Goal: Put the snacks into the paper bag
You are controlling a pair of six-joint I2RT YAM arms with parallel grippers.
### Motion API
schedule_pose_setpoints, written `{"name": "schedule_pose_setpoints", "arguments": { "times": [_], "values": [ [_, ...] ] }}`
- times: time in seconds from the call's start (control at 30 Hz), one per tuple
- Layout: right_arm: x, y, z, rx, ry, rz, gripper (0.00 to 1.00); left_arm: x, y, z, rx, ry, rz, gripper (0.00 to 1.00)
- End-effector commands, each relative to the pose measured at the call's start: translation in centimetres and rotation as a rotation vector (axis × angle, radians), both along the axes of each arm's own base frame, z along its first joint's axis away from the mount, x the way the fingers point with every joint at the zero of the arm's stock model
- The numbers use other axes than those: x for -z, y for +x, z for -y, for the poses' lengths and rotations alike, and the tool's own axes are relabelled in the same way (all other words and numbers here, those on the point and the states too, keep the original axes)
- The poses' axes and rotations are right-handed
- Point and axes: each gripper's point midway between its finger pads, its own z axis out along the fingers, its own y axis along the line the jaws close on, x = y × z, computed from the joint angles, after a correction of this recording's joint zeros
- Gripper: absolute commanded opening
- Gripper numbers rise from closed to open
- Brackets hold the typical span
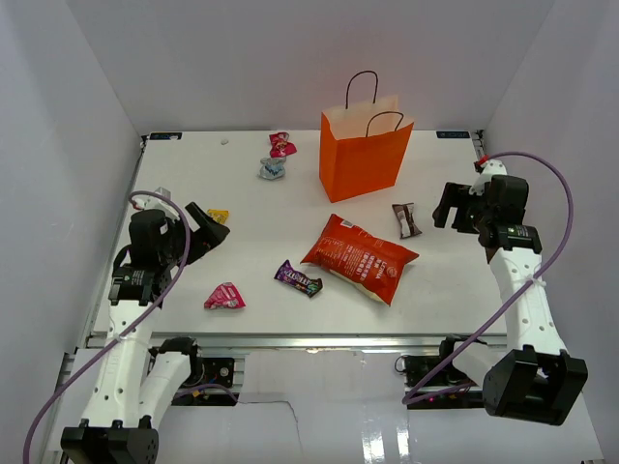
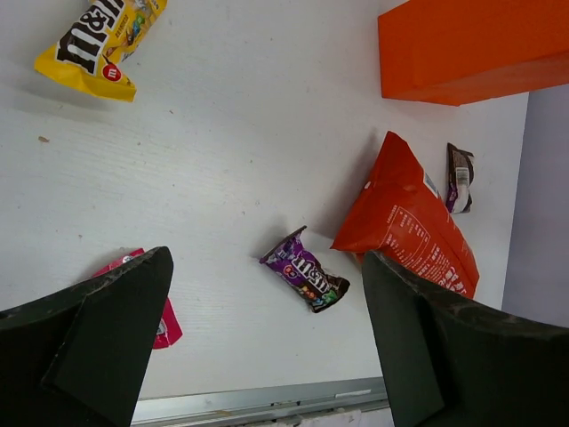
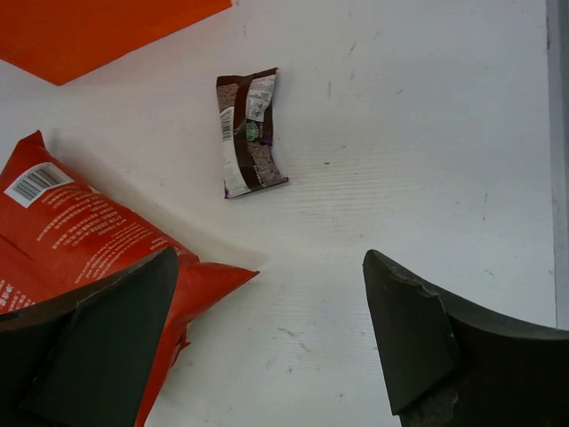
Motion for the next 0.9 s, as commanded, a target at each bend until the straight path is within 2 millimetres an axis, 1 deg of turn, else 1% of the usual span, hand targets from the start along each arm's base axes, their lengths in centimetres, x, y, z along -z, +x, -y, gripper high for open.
{"name": "schedule_pose_setpoints", "arguments": {
  "times": [0.0, 0.03, 0.1, 0.13, 0.17, 0.2, 0.23, 0.27, 0.3, 0.33, 0.4, 0.43, 0.47, 0.5, 0.53, 0.57, 0.6, 0.63, 0.67, 0.7, 0.73, 0.77, 0.83, 0.87],
  "values": [
    [-3.5, 1.2, -1.8, -0.102, 0.042, 0.100, 0.90, 0.5, -0.1, 0.0, -0.024, -0.027, -0.025, 0.98],
    [-3.8, 1.2, -2.2, -0.146, 0.029, 0.114, 0.90, 0.9, 0.1, -0.2, -0.044, -0.026, -0.044, 0.98],
    [-4.5, 0.8, -4.0, -0.309, 0.012, 0.165, 0.90, 1.5, 0.6, -0.5, -0.082, -0.040, -0.076, 0.98],
    [-4.6, 0.6, -4.5, -0.406, -0.045, 0.196, 0.90, 2.4, 1.1, -0.8, -0.102, -0.033, -0.112, 0.98],
    [-4.8, -0.3, -6.4, -0.538, -0.013, 0.216, 0.90, 2.7, 1.5, -0.9, -0.118, -0.038, -0.133, 0.98],
    [-4.8, -0.8, -7.2, -0.617, -0.018, 0.231, 0.90, 3.1, 1.9, -0.9, -0.124, -0.035, -0.153, 0.98],
    [-4.9, -1.5, -8.5, -0.741, -0.043, 0.269, 0.90, 4.5, 2.5, -1.2, -0.139, -0.023, -0.213, 0.98],
    [-4.4, -2.1, -9.2, -0.787, -0.034, 0.241, 0.90, 4.3, 3.2, -1.3, -0.141, -0.021, -0.222, 0.98],
    [-4.1, -2.3, -9.5, -0.811, -0.036, 0.231, 0.90, 4.6, 3.7, -1.3, -0.137, -0.012, -0.241, 0.98],
    [-3.8, -2.4, -9.7, -0.845, -0.049, 0.227, 0.90, 5.2, 4.7, -1.7, -0.145, 0.009, -0.274, 0.98],
    [-2.4, -2.6, -10.1, -0.876, -0.026, 0.163, 0.90, 5.9, 5.5, -2.6, -0.142, 0.075, -0.300, 0.98],
    [-2.0, -2.7, -10.3, -0.914, -0.027, 0.157, 0.90, 7.1, 6.0, -3.6, -0.160, 0.125, -0.341, 0.98],
    [-1.2, -2.6, -10.5, -0.944, -0.012, 0.130, 0.90, 6.5, 6.8, -4.5, -0.178, 0.171, -0.330, 0.98],
    [-0.9, -3.6, -10.9, -0.992, 0.010, 0.096, 0.90, 6.8, 7.1, -5.2, -0.155, 0.233, -0.338, 0.98],
    [-0.3, -3.7, -11.4, -1.055, 0.025, 0.087, 0.90, 6.8, 8.0, -6.0, -0.169, 0.280, -0.347, 0.98],
    [0.0, -4.7, -11.8, -1.088, 0.059, 0.052, 0.90, 6.9, 8.3, -6.4, -0.160, 0.306, -0.354, 0.98],
    [-0.4, -4.9, -12.1, -1.119, 0.076, 0.068, 0.90, 7.0, 8.8, -6.8, -0.132, 0.352, -0.351, 0.98],
    [-0.2, -4.9, -12.2, -1.132, 0.080, 0.070, 0.90, 7.1, 9.3, -7.1, -0.124, 0.379, -0.352, 0.98],
    [-0.1, -4.9, -12.3, -1.139, 0.082, 0.075, 0.90, 7.6, 10.2, -7.5, -0.117, 0.409, -0.362, 0.98],
    [-0.1, -4.8, -12.5, -1.152, 0.083, 0.098, 0.90, 8.0, 10.6, -7.7, -0.086, 0.444, -0.369, 0.98],
    [-0.1, -4.7, -12.6, -1.160, 0.083, 0.112, 0.90, 8.4, 11.0, -7.8, -0.068, 0.462, -0.375, 0.98],
    [-0.2, -4.5, -12.7, -1.164, 0.083, 0.125, 0.90, 9.6, 11.6, -7.8, -0.044, 0.474, -0.394, 0.97],
    [-0.3, -4.2, -12.9, -1.176, 0.087, 0.145, 0.90, 10.1, 12.5, -7.9, 0.001, 0.507, -0.391, 0.94],
    [-0.3, -4.0, -12.9, -1.178, 0.089, 0.147, 0.90, 11.0, 13.3, -7.6, 0.029, 0.506, -0.392, 0.93]
  ]
}}
